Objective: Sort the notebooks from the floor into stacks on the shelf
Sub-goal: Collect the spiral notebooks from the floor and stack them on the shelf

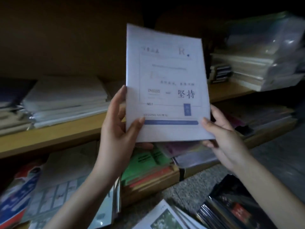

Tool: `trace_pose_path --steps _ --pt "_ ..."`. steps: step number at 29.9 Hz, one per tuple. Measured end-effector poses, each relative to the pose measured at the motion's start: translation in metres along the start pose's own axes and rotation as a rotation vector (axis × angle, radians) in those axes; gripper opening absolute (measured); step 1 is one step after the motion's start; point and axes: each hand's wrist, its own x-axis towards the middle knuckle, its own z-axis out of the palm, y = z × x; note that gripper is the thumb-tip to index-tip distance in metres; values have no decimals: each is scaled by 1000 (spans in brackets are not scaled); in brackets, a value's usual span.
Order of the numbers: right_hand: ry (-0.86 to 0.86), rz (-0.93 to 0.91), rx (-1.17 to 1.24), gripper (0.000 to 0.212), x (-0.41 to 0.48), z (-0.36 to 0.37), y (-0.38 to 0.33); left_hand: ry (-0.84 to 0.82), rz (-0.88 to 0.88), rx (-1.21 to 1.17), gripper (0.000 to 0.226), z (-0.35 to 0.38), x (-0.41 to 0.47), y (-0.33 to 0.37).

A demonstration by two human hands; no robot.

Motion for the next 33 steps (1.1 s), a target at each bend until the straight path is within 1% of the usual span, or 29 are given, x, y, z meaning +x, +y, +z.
trace_pose_path --steps 3,5,6,9,10,13,14,16,18,19,21,22,24,26,29,30,31,33 --pt "12 35 -4 35 34 10 -3 12 -71 40 35 0 20 -3" --pt "43 75 -20 34 54 13 -3 -2 -111 94 27 -3 30 -11" --pt "59 92 -36 34 63 14 -3 -13 -110 154 30 -5 34 -14" --pt "71 145 -91 34 88 17 -3 -36 -55 534 50 -9 40 -18" --pt "70 163 -102 34 95 18 -3 -34 -34 616 52 -10 40 -18" --pt "65 219 -109 32 111 24 -8 -24 15 736 48 -11 43 -22" --pt "60 235 -89 27 115 27 -10 -26 23 781 46 -12 45 -23" --pt "44 272 11 9 120 33 -16 -20 28 872 43 -13 49 -25" --pt "18 294 109 3 123 37 -18 4 45 993 41 -12 54 -27" --pt "-1 282 143 13 123 37 -17 27 66 1053 39 -13 56 -28" --pt "-40 250 188 47 122 36 -13 105 128 1136 33 -18 63 -32" --pt "-64 236 196 56 121 37 -10 149 161 1164 29 -22 66 -33" --pt "-114 210 157 62 119 43 -5 173 190 1212 21 -28 71 -38" --pt "-138 185 87 63 120 49 -1 92 253 1289 21 -30 75 -46" --pt "-153 161 75 65 126 54 4 -83 425 1323 31 -29 82 -56" --pt "-169 151 45 66 128 56 4 -156 453 1330 36 -29 86 -56" --pt "-184 135 2 66 130 58 3 -240 449 1339 44 -30 89 -56" --pt "-188 90 -112 66 132 62 4 -364 353 1350 58 -32 93 -54"
